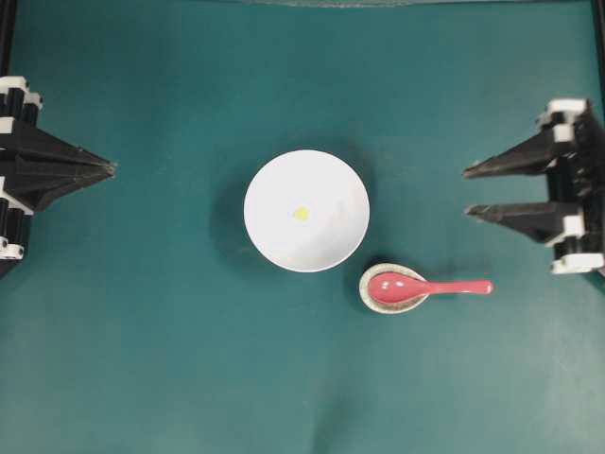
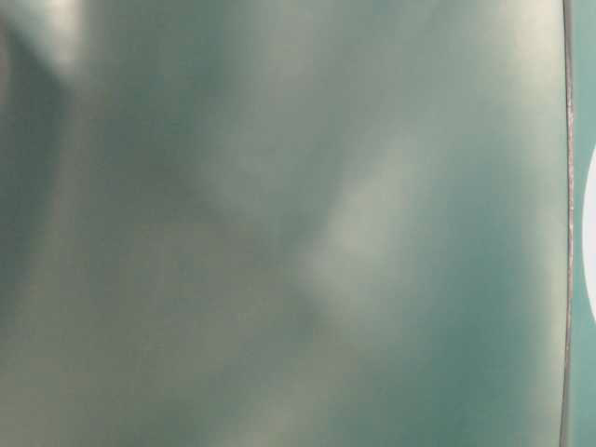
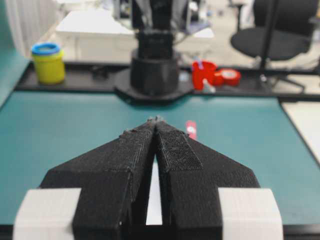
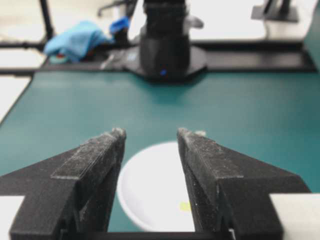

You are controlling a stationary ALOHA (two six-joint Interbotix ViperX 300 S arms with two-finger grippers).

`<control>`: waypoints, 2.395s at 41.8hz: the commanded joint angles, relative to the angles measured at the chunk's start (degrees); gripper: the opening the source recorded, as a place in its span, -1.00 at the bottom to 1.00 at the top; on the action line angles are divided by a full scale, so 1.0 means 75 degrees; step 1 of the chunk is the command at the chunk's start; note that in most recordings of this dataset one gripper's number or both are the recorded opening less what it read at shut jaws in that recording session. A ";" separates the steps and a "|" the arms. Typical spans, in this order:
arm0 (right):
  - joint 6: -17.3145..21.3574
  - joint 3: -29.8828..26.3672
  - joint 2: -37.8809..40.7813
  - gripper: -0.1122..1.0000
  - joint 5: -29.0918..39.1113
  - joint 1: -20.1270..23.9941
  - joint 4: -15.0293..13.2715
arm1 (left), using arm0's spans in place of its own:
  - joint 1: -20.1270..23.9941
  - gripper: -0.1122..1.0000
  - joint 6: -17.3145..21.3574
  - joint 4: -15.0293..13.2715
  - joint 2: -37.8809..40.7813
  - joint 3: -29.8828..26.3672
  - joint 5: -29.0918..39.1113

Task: Scoop the yellow hexagonal prism block from the bowl with a spoon using the right arm.
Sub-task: 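Move the right gripper left toward the pink spoon handle, then close the right gripper on the pink spoon handle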

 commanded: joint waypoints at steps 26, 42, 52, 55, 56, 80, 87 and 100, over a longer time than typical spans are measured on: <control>0.0000 0.0715 0.3750 0.14 -0.3680 0.1664 0.1605 | 0.0000 -0.79 0.0012 0.0047 0.0070 -0.0129 -0.0012; 0.0000 0.0961 0.5191 0.14 -0.4781 0.3082 0.3105 | 0.0000 -0.79 0.0035 0.0059 0.0070 -0.0117 0.0000; 0.0000 0.0973 0.5859 0.14 -0.5016 0.3527 0.3773 | 0.0000 -0.79 0.0035 0.0047 0.0070 -0.0129 -0.0012; 0.0000 0.0984 0.5941 0.14 -0.5016 0.3574 0.3855 | 0.0000 -0.79 0.0035 0.0047 0.0070 -0.0129 0.0000; 0.0000 0.0984 0.5953 0.14 -0.5016 0.3574 0.3855 | 0.0000 -0.79 0.0035 0.0059 0.0070 -0.0129 -0.0012; 0.0574 0.1113 0.6340 0.14 -0.4980 0.3914 0.3855 | 0.0000 -0.79 0.0012 0.0059 0.0070 -0.0129 0.0152; 0.0680 0.1031 0.6563 0.14 -0.4992 0.3949 0.3855 | 0.0000 -0.79 0.0012 0.0047 0.0047 -0.0129 0.0141; 0.0680 0.0996 0.6633 0.14 -0.4969 0.3949 0.3855 | 0.0000 -0.79 0.0012 0.0059 0.0035 -0.0129 0.0141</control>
